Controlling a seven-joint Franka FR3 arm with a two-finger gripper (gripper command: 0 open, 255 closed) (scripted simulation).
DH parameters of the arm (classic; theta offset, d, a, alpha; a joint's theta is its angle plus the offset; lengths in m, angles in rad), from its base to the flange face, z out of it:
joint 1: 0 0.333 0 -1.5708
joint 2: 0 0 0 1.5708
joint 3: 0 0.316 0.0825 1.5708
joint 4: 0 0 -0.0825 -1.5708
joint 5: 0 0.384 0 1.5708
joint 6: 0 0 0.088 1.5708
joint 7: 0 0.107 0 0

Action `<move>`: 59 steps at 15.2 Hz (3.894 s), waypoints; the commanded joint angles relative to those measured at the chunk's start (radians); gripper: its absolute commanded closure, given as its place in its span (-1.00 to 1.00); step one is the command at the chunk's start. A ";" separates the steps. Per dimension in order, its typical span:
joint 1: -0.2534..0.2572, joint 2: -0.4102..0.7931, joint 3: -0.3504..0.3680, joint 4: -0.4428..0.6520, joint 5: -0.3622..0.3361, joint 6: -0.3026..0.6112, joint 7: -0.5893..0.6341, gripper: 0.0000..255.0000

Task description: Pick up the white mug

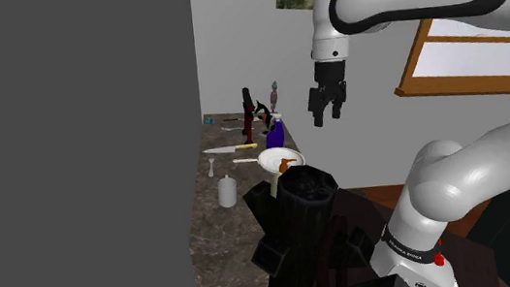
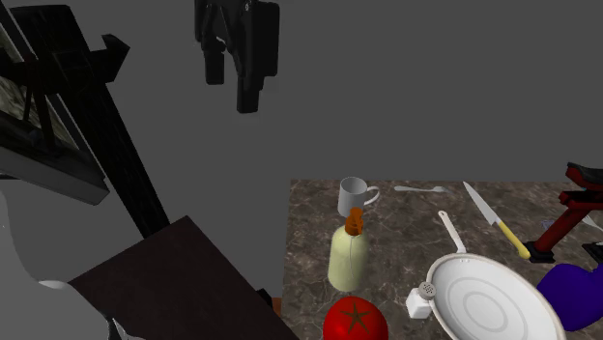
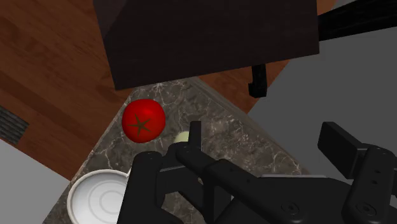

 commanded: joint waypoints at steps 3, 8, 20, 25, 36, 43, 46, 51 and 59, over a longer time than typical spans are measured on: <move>0.006 0.040 0.003 -0.028 -0.001 0.079 -0.008 -1.00; 0.021 0.168 0.010 -0.072 -0.001 0.278 -0.026 -1.00; 0.054 0.584 0.030 -0.020 -0.001 0.708 -0.064 -1.00; 0.064 0.777 0.039 0.064 -0.007 0.844 -0.074 -1.00; 0.088 1.200 0.050 0.366 -0.043 1.024 -0.078 -1.00; 0.104 1.416 0.049 0.576 -0.062 1.060 -0.079 -1.00; 0.105 1.450 0.048 0.586 -0.063 1.084 -0.078 -1.00; 0.105 1.492 0.048 0.601 -0.063 1.111 -0.076 -1.00; 0.104 1.493 0.048 0.602 -0.063 1.110 -0.077 1.00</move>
